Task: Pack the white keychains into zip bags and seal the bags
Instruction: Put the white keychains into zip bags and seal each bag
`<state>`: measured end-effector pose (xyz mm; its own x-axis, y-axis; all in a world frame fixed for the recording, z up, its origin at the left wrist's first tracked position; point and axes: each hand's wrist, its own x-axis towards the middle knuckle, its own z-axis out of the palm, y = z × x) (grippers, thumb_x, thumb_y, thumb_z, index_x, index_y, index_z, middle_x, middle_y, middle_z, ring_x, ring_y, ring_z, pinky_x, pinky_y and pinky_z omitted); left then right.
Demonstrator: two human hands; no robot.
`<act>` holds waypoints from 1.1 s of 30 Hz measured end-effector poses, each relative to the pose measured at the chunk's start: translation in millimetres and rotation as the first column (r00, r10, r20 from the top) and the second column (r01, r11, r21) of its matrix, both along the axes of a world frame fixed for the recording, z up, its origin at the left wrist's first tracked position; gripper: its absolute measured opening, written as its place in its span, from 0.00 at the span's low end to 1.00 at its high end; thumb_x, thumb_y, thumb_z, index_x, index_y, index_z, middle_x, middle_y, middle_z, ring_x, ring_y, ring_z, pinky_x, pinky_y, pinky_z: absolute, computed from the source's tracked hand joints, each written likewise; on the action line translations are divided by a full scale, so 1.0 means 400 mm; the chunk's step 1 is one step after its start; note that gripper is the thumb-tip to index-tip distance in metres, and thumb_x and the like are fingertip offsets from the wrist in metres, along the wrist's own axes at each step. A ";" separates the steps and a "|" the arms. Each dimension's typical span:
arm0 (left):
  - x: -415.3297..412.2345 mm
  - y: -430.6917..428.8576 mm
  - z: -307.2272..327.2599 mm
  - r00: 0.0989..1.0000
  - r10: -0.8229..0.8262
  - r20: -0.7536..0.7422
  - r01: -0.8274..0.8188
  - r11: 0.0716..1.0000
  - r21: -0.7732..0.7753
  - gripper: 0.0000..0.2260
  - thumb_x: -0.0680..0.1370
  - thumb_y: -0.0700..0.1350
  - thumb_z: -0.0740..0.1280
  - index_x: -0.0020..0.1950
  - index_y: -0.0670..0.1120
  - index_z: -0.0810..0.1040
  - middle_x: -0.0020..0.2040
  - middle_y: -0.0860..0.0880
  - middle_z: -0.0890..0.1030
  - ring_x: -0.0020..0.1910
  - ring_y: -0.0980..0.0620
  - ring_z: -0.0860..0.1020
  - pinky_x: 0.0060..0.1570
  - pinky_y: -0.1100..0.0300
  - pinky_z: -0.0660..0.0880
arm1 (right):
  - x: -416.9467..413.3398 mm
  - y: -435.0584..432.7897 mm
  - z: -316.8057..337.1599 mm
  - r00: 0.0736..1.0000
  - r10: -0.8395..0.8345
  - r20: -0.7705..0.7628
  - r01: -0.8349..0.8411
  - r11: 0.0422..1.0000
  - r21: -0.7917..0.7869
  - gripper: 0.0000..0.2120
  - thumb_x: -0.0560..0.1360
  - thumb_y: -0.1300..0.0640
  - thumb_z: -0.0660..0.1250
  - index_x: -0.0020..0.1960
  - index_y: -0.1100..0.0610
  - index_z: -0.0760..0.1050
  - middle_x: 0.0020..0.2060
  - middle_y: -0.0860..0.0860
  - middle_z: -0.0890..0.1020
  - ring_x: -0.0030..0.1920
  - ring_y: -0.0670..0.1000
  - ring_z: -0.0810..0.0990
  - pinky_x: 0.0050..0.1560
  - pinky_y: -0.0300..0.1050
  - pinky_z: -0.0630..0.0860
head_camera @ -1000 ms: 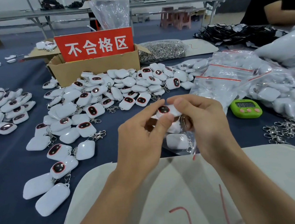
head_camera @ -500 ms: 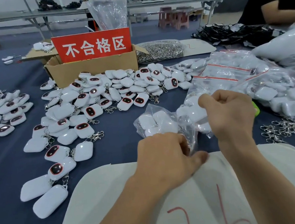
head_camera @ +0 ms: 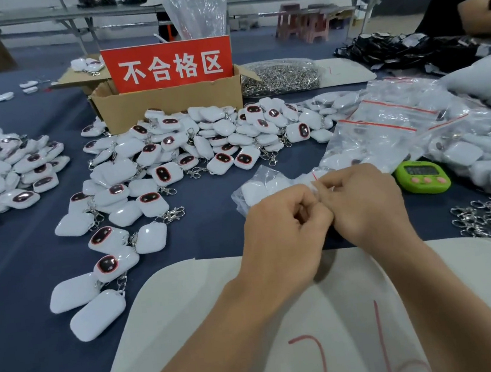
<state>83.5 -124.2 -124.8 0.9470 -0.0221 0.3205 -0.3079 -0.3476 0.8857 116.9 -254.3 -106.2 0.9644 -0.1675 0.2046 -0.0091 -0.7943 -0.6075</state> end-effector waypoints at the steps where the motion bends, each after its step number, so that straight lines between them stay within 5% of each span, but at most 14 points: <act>1: -0.002 0.003 0.002 1.000 -0.015 0.011 0.015 1.000 -0.013 0.07 0.71 0.46 0.65 0.33 0.47 0.75 0.26 0.55 0.75 0.28 0.58 0.69 0.32 0.60 0.67 | -0.003 0.001 0.003 0.998 0.032 -0.054 -0.034 0.998 -0.046 0.17 0.78 0.48 0.67 0.31 0.48 0.77 0.22 0.47 0.76 0.31 0.51 0.73 0.31 0.47 0.65; 4: -0.002 0.026 0.007 0.993 -0.115 -0.010 0.115 0.993 0.030 0.06 0.69 0.46 0.66 0.33 0.48 0.76 0.26 0.54 0.75 0.27 0.58 0.69 0.31 0.60 0.67 | -0.014 0.000 0.009 0.990 0.020 -0.138 -0.046 0.981 -0.188 0.10 0.72 0.51 0.67 0.33 0.48 0.78 0.25 0.49 0.76 0.32 0.51 0.74 0.30 0.44 0.65; 6: 0.008 0.050 0.010 0.994 -0.106 -0.007 0.106 0.993 0.043 0.07 0.70 0.46 0.66 0.33 0.47 0.76 0.26 0.54 0.75 0.28 0.58 0.69 0.32 0.60 0.66 | -0.021 0.004 0.012 0.997 -0.054 -0.052 0.042 0.976 -0.212 0.10 0.67 0.48 0.63 0.29 0.50 0.77 0.26 0.46 0.74 0.33 0.56 0.72 0.32 0.43 0.63; 10: 0.051 0.142 0.031 0.963 0.268 -0.001 -0.268 0.963 0.029 0.06 0.69 0.49 0.66 0.34 0.51 0.80 0.26 0.54 0.74 0.29 0.55 0.70 0.34 0.57 0.68 | -0.017 0.013 0.013 0.918 -0.241 0.315 0.258 0.966 -0.012 0.08 0.71 0.57 0.67 0.35 0.47 0.79 0.25 0.47 0.73 0.34 0.58 0.75 0.38 0.45 0.64; 13: 0.076 0.246 0.048 0.867 0.499 0.011 -0.486 0.838 0.247 0.07 0.65 0.51 0.65 0.37 0.60 0.82 0.30 0.61 0.80 0.34 0.58 0.77 0.37 0.58 0.71 | -0.032 0.030 0.016 0.855 -0.216 0.471 0.194 0.976 0.097 0.12 0.70 0.57 0.63 0.45 0.51 0.84 0.25 0.46 0.76 0.34 0.57 0.77 0.39 0.46 0.67; 15: 0.089 0.299 0.051 0.803 0.595 0.038 -0.546 0.708 0.448 0.11 0.64 0.48 0.63 0.38 0.59 0.83 0.40 0.60 0.83 0.46 0.51 0.79 0.43 0.56 0.71 | -0.039 0.055 0.006 0.902 -0.053 0.428 0.032 0.998 0.057 0.15 0.72 0.57 0.66 0.54 0.48 0.86 0.40 0.44 0.80 0.48 0.54 0.80 0.52 0.39 0.70; 17: 0.098 0.327 0.034 0.783 0.619 0.063 -0.523 0.600 0.605 0.15 0.68 0.45 0.65 0.51 0.56 0.86 0.62 0.51 0.81 0.64 0.43 0.73 0.60 0.50 0.70 | -0.041 0.080 -0.009 0.956 0.149 0.254 -0.153 0.988 -0.003 0.20 0.75 0.59 0.69 0.65 0.47 0.82 0.52 0.46 0.76 0.60 0.48 0.73 0.61 0.24 0.59; 20: 0.107 0.342 0.001 0.773 0.635 -0.017 -0.428 0.541 0.724 0.27 0.77 0.50 0.66 0.76 0.46 0.71 0.79 0.41 0.62 0.79 0.40 0.56 0.77 0.45 0.55 | -0.031 0.085 -0.034 0.966 0.256 -0.032 -0.258 0.955 -0.150 0.21 0.80 0.57 0.64 0.73 0.46 0.75 0.64 0.51 0.79 0.66 0.53 0.73 0.69 0.39 0.64; 22: 0.114 0.341 -0.018 0.781 0.617 -0.102 -0.341 0.556 0.758 0.31 0.80 0.56 0.62 0.80 0.43 0.62 0.80 0.39 0.59 0.80 0.40 0.54 0.79 0.43 0.53 | -0.030 0.078 -0.036 0.971 0.211 -0.109 -0.221 0.971 -0.095 0.22 0.81 0.56 0.62 0.74 0.45 0.74 0.69 0.50 0.78 0.68 0.54 0.73 0.69 0.44 0.67; 25: 0.114 0.331 -0.036 0.856 0.503 -0.116 -0.230 0.573 0.787 0.34 0.81 0.61 0.60 0.82 0.46 0.58 0.81 0.42 0.60 0.80 0.41 0.57 0.79 0.44 0.54 | -0.030 0.072 -0.042 0.980 0.177 -0.094 -0.184 0.980 -0.074 0.22 0.81 0.57 0.62 0.74 0.44 0.74 0.68 0.49 0.79 0.67 0.53 0.73 0.56 0.33 0.63; 30: 0.108 0.274 -0.022 0.964 0.243 -0.106 -0.169 0.873 0.457 0.28 0.78 0.54 0.68 0.78 0.59 0.67 0.78 0.55 0.69 0.77 0.50 0.65 0.67 0.57 0.63 | -0.029 0.074 -0.044 0.976 0.194 -0.101 -0.203 0.976 -0.079 0.22 0.81 0.57 0.62 0.73 0.46 0.75 0.66 0.50 0.81 0.66 0.55 0.74 0.57 0.36 0.62; 33: 0.125 0.290 -0.021 0.873 0.476 0.109 -0.442 0.676 0.590 0.26 0.80 0.54 0.64 0.79 0.51 0.67 0.81 0.47 0.63 0.81 0.46 0.57 0.79 0.49 0.55 | -0.036 0.076 -0.041 0.976 0.191 -0.106 -0.199 0.977 -0.077 0.21 0.80 0.57 0.62 0.72 0.45 0.75 0.65 0.50 0.82 0.65 0.55 0.75 0.54 0.36 0.62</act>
<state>133.7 -8.3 -133.4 0.9026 0.2551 0.3468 0.0681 -0.8800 0.4701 102.3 -223.8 -122.7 0.9927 0.0399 0.1137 0.0954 -0.8364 -0.5397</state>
